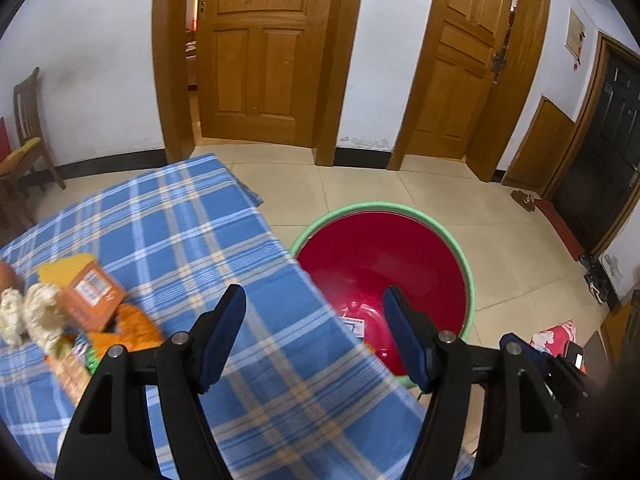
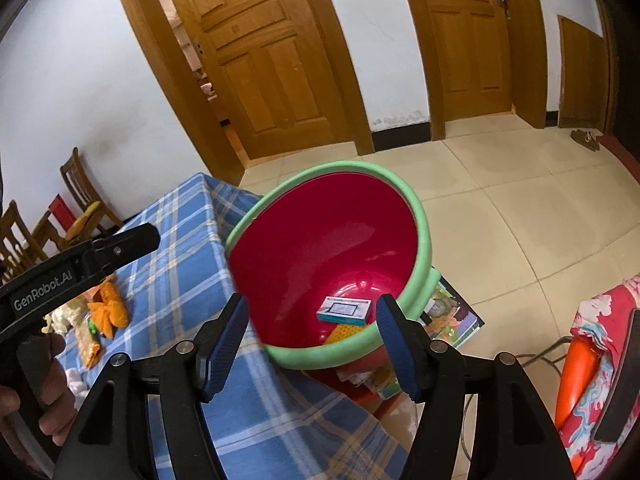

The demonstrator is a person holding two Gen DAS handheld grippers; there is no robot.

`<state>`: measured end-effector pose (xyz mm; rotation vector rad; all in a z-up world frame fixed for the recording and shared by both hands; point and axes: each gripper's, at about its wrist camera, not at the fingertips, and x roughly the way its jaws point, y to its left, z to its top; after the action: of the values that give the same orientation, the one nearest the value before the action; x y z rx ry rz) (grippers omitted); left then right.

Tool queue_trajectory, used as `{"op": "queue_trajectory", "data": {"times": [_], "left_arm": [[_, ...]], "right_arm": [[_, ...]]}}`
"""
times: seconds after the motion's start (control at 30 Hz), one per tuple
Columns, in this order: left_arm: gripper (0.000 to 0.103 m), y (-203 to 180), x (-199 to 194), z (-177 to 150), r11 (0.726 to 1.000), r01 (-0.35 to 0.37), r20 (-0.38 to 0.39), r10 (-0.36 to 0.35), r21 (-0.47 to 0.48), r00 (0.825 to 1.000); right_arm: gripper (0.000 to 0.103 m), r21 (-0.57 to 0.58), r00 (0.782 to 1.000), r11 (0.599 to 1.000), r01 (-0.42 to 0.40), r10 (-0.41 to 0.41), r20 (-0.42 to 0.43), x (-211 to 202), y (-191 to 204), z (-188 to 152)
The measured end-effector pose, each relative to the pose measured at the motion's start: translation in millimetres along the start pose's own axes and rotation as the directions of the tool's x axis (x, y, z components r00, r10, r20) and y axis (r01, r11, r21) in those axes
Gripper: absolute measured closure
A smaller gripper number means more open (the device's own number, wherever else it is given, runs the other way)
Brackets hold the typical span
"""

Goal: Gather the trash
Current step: 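Return to the table and grasp the white sock with the left tool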

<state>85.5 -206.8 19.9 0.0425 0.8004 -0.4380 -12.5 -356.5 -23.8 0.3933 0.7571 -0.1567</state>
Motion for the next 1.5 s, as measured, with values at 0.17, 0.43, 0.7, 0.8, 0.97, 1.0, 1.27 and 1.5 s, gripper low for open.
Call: {"op": "queue_trajectory", "data": {"times": [0.17,0.43,0.7,0.8,0.97,1.0,1.27,1.5], "left_arm": [[0.032,15.4,-17.9,-7.7,0.999,-0.033,0.011,0.033,-0.019,0.999],[0.032,47.2,-45.9,-26.8,0.993,-0.088,0.014,0.089,-0.074,0.996],[0.032,78.8,-71.0,-50.0,0.981,-0.153,0.005,0.155,-0.117,0.988],[0.032,92.9,-80.8,-59.9,0.974,-0.178,0.002,0.180,-0.140,0.984],[0.032,114.4,-92.9,-76.1,0.961,-0.213,-0.007,0.215,-0.179,0.977],[0.032,118.0,-94.8,-80.1,0.957,-0.222,-0.011,0.224,-0.186,0.975],[0.032,144.0,-99.6,-106.4,0.934,-0.270,-0.062,0.263,-0.233,0.963],[0.031,158.4,-96.6,-123.2,0.919,-0.300,-0.108,0.281,-0.258,0.954]], "right_arm": [[0.033,-0.019,1.000,1.000,-0.013,0.013,0.009,-9.0,12.5,-6.0],[0.031,-0.050,0.999,0.998,-0.033,0.034,0.008,-19.6,35.4,-16.9],[0.030,-0.080,0.998,0.995,-0.064,0.063,-0.010,-24.1,55.1,-28.6],[0.030,-0.093,0.997,0.993,-0.072,0.071,-0.014,-25.3,62.5,-33.7],[0.030,-0.113,0.997,0.990,-0.081,0.080,-0.019,-28.2,73.7,-41.1],[0.030,-0.116,0.996,0.990,-0.083,0.081,-0.021,-28.3,74.9,-42.0],[0.030,-0.122,0.995,0.988,-0.092,0.088,-0.035,-30.3,82.5,-51.2],[0.030,-0.119,0.995,0.989,-0.092,0.088,-0.039,-32.6,83.0,-59.7]]}}
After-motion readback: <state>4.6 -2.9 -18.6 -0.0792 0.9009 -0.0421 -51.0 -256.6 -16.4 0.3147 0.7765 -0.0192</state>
